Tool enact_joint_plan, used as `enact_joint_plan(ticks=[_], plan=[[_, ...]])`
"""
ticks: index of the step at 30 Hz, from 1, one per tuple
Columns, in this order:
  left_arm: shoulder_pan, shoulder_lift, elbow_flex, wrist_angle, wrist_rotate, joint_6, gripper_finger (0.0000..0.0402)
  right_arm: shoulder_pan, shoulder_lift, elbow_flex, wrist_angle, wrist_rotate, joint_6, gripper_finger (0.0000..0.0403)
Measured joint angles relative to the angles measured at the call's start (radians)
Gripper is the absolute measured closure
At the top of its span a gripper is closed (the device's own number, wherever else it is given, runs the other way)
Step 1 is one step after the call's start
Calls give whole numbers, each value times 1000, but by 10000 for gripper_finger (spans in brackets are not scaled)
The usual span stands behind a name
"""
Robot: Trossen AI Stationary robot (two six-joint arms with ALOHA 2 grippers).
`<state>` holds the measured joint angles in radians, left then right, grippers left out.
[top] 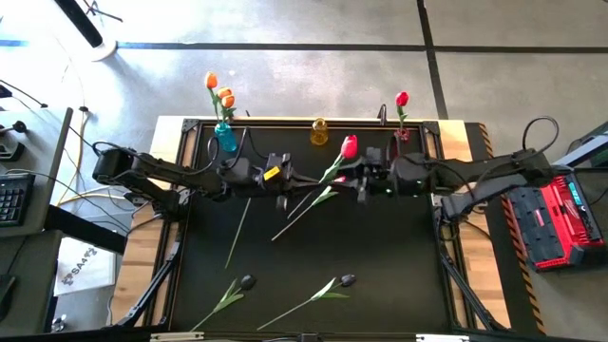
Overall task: Sort flowers into vase by color
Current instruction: Put the left red flower into the red vase
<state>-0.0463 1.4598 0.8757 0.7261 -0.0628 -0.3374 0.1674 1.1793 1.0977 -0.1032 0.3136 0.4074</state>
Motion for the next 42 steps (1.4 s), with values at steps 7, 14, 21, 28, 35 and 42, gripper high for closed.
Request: enact_joint_plan(ticks=[7, 14, 21, 28, 35, 42], plan=[[0, 0, 0, 13, 0, 15, 401, -30, 64, 0, 78, -18, -50, 218], [0, 0, 0, 13, -9, 25, 401, -31, 65, 0, 96, -50, -50, 342], [0, 0, 0, -18, 7, -9, 392, -37, 65, 0, 77, -80, -61, 389], [-2, 0, -1, -88, 6, -19, 338, -40, 41, 0, -27, -42, -62, 398], [-5, 0, -2, -272, 7, -34, 289, -81, -79, 0, -437, 203, 33, 401], [-42, 0, -2, -464, -17, -113, 284, -161, -210, 0, -745, 395, 162, 402]])
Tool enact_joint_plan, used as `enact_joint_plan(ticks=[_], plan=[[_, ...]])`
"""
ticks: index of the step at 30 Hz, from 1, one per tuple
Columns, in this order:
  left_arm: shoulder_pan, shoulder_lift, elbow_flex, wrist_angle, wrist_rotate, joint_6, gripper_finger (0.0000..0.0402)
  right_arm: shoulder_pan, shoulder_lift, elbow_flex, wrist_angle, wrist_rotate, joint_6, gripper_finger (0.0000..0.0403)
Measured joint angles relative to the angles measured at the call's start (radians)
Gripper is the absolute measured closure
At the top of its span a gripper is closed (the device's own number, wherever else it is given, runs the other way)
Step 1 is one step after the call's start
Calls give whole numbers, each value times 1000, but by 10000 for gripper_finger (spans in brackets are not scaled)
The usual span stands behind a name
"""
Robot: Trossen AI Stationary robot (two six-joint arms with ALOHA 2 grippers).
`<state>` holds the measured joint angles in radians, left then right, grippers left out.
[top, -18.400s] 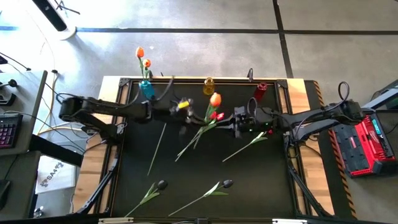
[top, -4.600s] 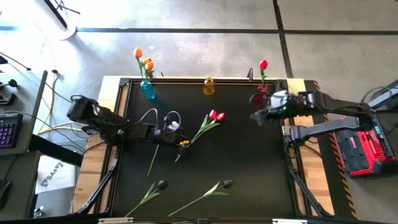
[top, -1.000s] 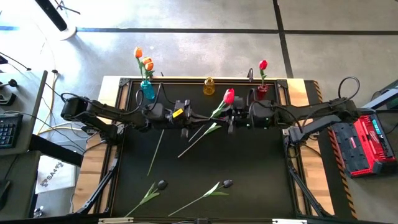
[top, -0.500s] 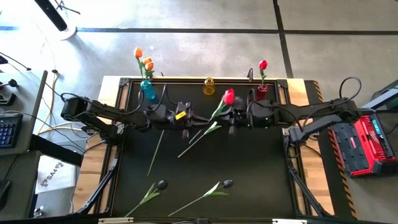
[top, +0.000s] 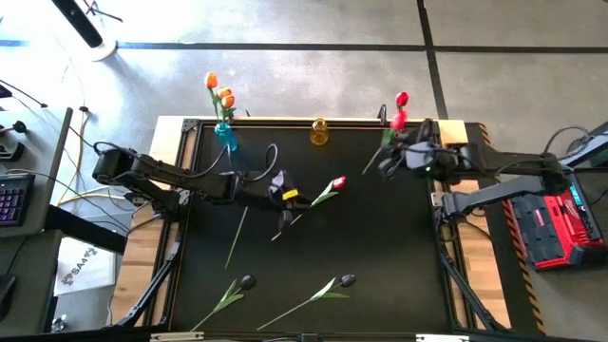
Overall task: Sort flowers into vase by color
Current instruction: Put the left red flower into the red vase
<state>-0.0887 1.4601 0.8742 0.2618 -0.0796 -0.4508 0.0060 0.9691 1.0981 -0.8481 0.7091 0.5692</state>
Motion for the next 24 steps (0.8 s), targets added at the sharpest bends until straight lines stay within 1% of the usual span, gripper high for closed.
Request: enact_joint_plan(ticks=[4, 7, 14, 20, 24], plan=[[-25, 0, 0, -62, -55, -17, 284, -63, -65, 0, -58, 99, 54, 402], [-33, 0, 0, -72, -65, -17, 284, -116, -110, 0, -60, 121, 59, 402], [-29, 0, 0, -81, -73, -17, 284, -245, -169, 0, -97, 125, 33, 403], [-27, 0, 0, -95, -159, -43, 284, -333, -178, 0, -88, 125, -25, 403], [-9, 0, 0, -126, -166, -31, 284, -386, -178, 0, -73, 125, -42, 403]])
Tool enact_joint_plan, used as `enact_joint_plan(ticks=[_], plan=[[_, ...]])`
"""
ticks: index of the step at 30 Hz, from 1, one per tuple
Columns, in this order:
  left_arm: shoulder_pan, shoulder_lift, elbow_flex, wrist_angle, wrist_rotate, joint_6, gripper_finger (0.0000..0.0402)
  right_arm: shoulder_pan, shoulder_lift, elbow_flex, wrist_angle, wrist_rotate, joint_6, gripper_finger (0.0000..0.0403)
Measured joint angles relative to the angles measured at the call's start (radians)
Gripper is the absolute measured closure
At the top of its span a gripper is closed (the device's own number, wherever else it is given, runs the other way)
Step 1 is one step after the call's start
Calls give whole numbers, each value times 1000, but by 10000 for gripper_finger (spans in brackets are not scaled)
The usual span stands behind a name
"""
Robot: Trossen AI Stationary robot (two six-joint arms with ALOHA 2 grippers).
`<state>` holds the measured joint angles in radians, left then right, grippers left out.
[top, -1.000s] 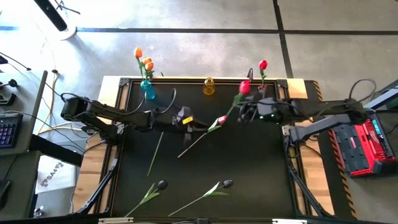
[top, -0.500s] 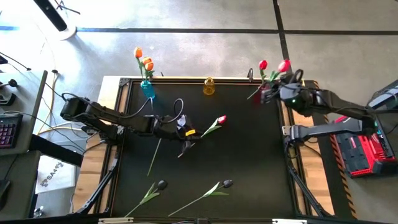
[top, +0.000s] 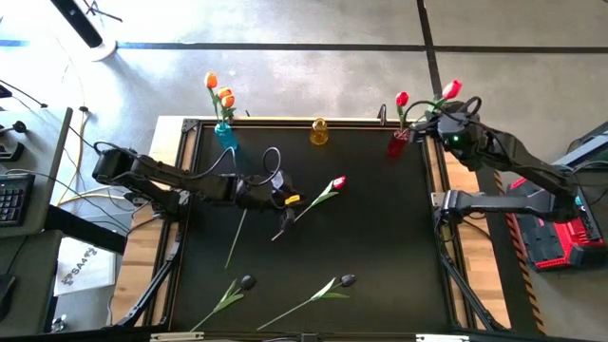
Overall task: Sort flowers into vase by color
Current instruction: Put the left red flower into the red vase
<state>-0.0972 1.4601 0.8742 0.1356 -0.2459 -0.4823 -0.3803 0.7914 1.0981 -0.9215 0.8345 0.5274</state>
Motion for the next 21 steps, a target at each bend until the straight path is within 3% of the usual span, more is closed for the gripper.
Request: enact_joint_plan(ticks=[11, 21], plan=[[59, 0, 0, -20, 26, -23, 284, -88, 1, 0, 56, 9, -80, 403], [113, 0, 0, -19, 57, 14, 284, -141, 25, 1, 50, -97, -96, 403]])
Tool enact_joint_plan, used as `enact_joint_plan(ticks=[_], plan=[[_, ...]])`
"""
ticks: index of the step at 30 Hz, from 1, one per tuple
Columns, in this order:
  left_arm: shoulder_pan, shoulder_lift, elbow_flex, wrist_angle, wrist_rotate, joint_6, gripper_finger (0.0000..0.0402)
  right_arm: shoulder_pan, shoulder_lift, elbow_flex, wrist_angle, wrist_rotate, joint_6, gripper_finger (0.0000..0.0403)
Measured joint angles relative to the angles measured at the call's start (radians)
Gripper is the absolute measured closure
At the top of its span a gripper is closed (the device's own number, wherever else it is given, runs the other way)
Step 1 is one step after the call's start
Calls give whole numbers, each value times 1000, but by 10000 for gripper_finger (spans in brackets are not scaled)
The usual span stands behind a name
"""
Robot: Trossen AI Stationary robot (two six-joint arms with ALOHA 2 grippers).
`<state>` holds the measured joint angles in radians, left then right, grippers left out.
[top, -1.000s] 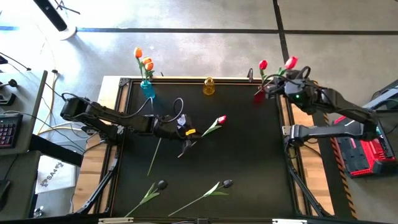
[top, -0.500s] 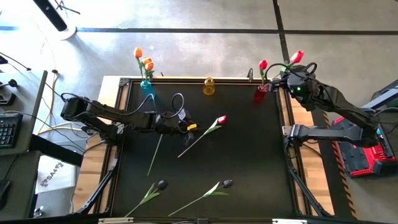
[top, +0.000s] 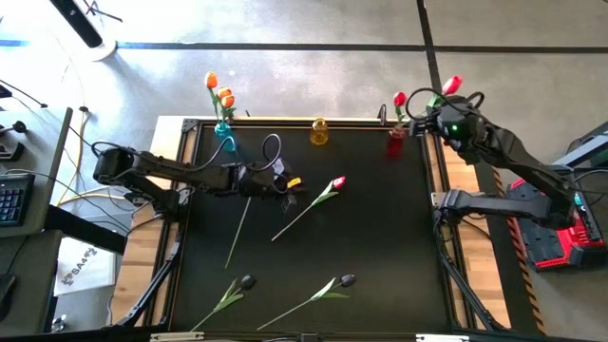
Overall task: Sort flowers into vase by color
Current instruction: Put the left red flower into the red vase
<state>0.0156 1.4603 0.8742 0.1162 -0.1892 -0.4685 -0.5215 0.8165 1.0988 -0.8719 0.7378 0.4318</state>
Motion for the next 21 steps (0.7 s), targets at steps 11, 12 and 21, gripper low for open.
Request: enact_joint_plan(ticks=[11, 12, 21], plan=[[25, 0, 0, 9, 8, 17, 284, -9, 42, 0, -75, -56, 35, 403], [25, 0, 0, 9, 7, 17, 284, -9, 40, 0, -76, -58, 35, 403], [31, 0, 0, 8, 4, 52, 284, -33, 56, 0, -86, -63, 25, 403]])
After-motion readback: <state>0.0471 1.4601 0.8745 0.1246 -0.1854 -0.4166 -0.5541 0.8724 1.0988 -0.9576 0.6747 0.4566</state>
